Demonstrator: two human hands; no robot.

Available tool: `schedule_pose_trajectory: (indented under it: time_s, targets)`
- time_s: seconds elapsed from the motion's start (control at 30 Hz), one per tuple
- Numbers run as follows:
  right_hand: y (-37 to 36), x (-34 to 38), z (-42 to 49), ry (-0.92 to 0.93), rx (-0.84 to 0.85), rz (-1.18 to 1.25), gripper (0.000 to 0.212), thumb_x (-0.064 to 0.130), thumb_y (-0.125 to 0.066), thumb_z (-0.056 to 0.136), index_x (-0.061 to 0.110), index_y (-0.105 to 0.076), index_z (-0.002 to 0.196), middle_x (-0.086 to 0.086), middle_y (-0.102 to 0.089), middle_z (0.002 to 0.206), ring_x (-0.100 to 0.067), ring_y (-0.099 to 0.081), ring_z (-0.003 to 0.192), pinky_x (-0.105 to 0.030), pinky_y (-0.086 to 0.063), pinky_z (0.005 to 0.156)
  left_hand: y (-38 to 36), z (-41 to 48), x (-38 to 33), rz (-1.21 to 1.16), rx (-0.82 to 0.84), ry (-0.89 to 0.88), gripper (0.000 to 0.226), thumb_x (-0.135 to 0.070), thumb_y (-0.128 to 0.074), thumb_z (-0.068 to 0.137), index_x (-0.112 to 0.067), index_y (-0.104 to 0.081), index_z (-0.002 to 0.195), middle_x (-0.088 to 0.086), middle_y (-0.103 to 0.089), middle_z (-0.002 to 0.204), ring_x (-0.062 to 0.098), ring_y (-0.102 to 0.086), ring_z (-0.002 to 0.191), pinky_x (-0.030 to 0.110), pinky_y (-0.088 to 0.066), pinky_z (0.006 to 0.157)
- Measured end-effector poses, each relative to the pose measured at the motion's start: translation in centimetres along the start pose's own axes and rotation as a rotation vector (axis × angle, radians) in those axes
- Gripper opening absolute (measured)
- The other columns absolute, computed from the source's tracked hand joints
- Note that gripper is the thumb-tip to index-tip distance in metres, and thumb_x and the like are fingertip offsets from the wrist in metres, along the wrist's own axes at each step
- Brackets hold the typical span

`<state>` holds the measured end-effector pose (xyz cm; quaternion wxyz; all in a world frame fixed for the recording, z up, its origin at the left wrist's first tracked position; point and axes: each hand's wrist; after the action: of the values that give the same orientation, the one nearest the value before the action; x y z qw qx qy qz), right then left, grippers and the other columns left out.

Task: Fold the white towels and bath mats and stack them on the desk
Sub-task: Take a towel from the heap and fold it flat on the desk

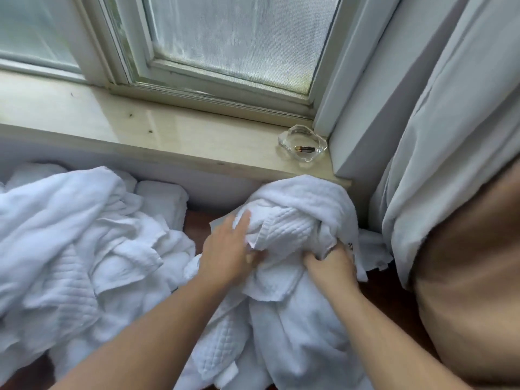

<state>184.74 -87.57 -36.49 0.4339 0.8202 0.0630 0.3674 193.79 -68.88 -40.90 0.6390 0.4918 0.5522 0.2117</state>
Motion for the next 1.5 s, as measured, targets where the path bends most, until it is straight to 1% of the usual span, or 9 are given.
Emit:
schedule_pose_trajectory:
  time_s: [0.17, 0.4, 0.6, 0.77, 1.0, 1.23, 1.33, 1.4, 1.5]
  targets:
    - [-0.9, 2.1, -6.9, 0.275, -0.415, 0.095, 0.028, 0.025, -0.071, 0.087, 0.019, -0.06, 0.112, -0.003, -0.051, 0.118, -0.028, -0.049, 0.112, -0.037, -0.037, 0.095, 3.9, -5.6, 4.8, -0.125, -0.018, 0.083, 0.086, -0.059, -0.059, 0.091, -0.03, -0.017, 0.16, 0.002, -0.023, 0.164, 0.022, -0.022, 0.149, 0.038, -0.027, 0.119]
    - [-8.6, 14.2, -11.5, 0.391, -0.009, 0.376, 0.01, 0.035, -0.065, 0.092, 0.029, -0.058, 0.096, 0.005, -0.064, 0.098, -0.003, -0.059, 0.082, -0.021, -0.043, 0.065, 15.3, -11.6, 14.0, -0.11, -0.345, 0.159, 0.071, -0.054, -0.062, 0.091, -0.03, -0.036, 0.152, -0.005, -0.048, 0.147, 0.023, -0.039, 0.135, 0.039, -0.036, 0.111]
    - [-18.4, 21.2, -13.7, 0.259, 0.301, 0.178, 0.08, 0.073, -0.061, 0.08, 0.025, -0.043, 0.142, -0.003, -0.048, 0.141, -0.023, -0.052, 0.121, -0.039, -0.046, 0.093, 21.3, -15.5, 24.7, 0.064, -0.439, 0.469, 0.092, -0.076, -0.062, 0.076, -0.043, -0.025, 0.153, -0.004, -0.028, 0.157, 0.027, -0.023, 0.14, 0.046, -0.024, 0.116]
    - [-22.0, 22.7, -14.1, 0.095, 0.276, -0.028, 0.111, 0.09, -0.052, 0.071, 0.027, -0.017, 0.156, -0.012, -0.027, 0.157, -0.036, -0.034, 0.139, -0.049, -0.038, 0.098, 22.2, -15.5, 32.0, -0.477, -0.371, 0.791, 0.13, -0.092, -0.065, 0.052, -0.048, -0.001, 0.155, 0.0, -0.017, 0.164, 0.032, -0.018, 0.148, 0.052, -0.024, 0.119]
    - [-23.4, 23.2, -13.4, 0.161, 0.415, 0.208, 0.093, 0.085, -0.058, 0.072, 0.034, -0.04, 0.148, 0.002, -0.05, 0.139, -0.015, -0.052, 0.108, -0.03, -0.044, 0.081, 20.9, -14.4, 35.4, -0.817, -0.197, 0.795, 0.137, -0.089, -0.077, 0.038, -0.047, -0.015, 0.153, -0.003, -0.028, 0.159, 0.026, -0.037, 0.142, 0.054, -0.039, 0.112]
    - [-23.4, 22.3, -13.3, 0.184, 0.598, 0.404, 0.082, 0.083, -0.055, 0.077, 0.03, -0.051, 0.139, 0.006, -0.06, 0.135, -0.019, -0.056, 0.125, -0.047, -0.046, 0.107, 19.7, -16.1, 34.2, -1.062, -0.161, 0.64, 0.112, -0.074, -0.083, 0.056, -0.047, -0.026, 0.149, -0.022, -0.054, 0.131, 0.006, -0.057, 0.115, 0.031, -0.05, 0.093]
    - [-23.3, 22.1, -14.8, 0.205, 0.635, 0.574, 0.051, 0.074, -0.062, 0.08, 0.034, -0.068, 0.112, 0.006, -0.075, 0.111, -0.015, -0.073, 0.1, -0.034, -0.061, 0.075, 19.8, -17.4, 33.8, -1.181, -0.146, 0.555, 0.1, -0.067, -0.085, 0.063, -0.05, -0.033, 0.147, -0.018, -0.062, 0.133, 0.01, -0.062, 0.12, 0.041, -0.05, 0.104]
    - [-23.0, 21.8, -15.7, 0.24, 0.679, 0.668, 0.043, 0.071, -0.065, 0.084, 0.032, -0.073, 0.102, -0.001, -0.076, 0.111, -0.023, -0.074, 0.1, -0.043, -0.062, 0.076, 20.0, -18.3, 32.9, -1.232, -0.127, 0.504, 0.092, -0.064, -0.083, 0.067, -0.05, -0.037, 0.145, -0.018, -0.064, 0.131, 0.009, -0.063, 0.119, 0.041, -0.05, 0.104]
    - [-21.6, 21.4, -16.2, 0.204, 0.746, 0.841, 0.068, 0.068, -0.062, 0.087, 0.017, -0.06, 0.133, -0.016, -0.065, 0.132, -0.04, -0.064, 0.119, -0.064, -0.048, 0.1, 20.7, -19.0, 30.6, -1.295, -0.124, 0.428, 0.086, -0.06, -0.081, 0.071, -0.045, -0.04, 0.145, -0.013, -0.065, 0.133, 0.014, -0.062, 0.123, 0.042, -0.048, 0.105]
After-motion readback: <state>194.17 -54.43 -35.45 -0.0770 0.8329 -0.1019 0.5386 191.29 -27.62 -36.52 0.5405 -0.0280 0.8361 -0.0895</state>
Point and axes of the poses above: each hand's wrist, its own z-axis towards the middle knuckle, its own y-axis out of the back of the hand, x = y × z
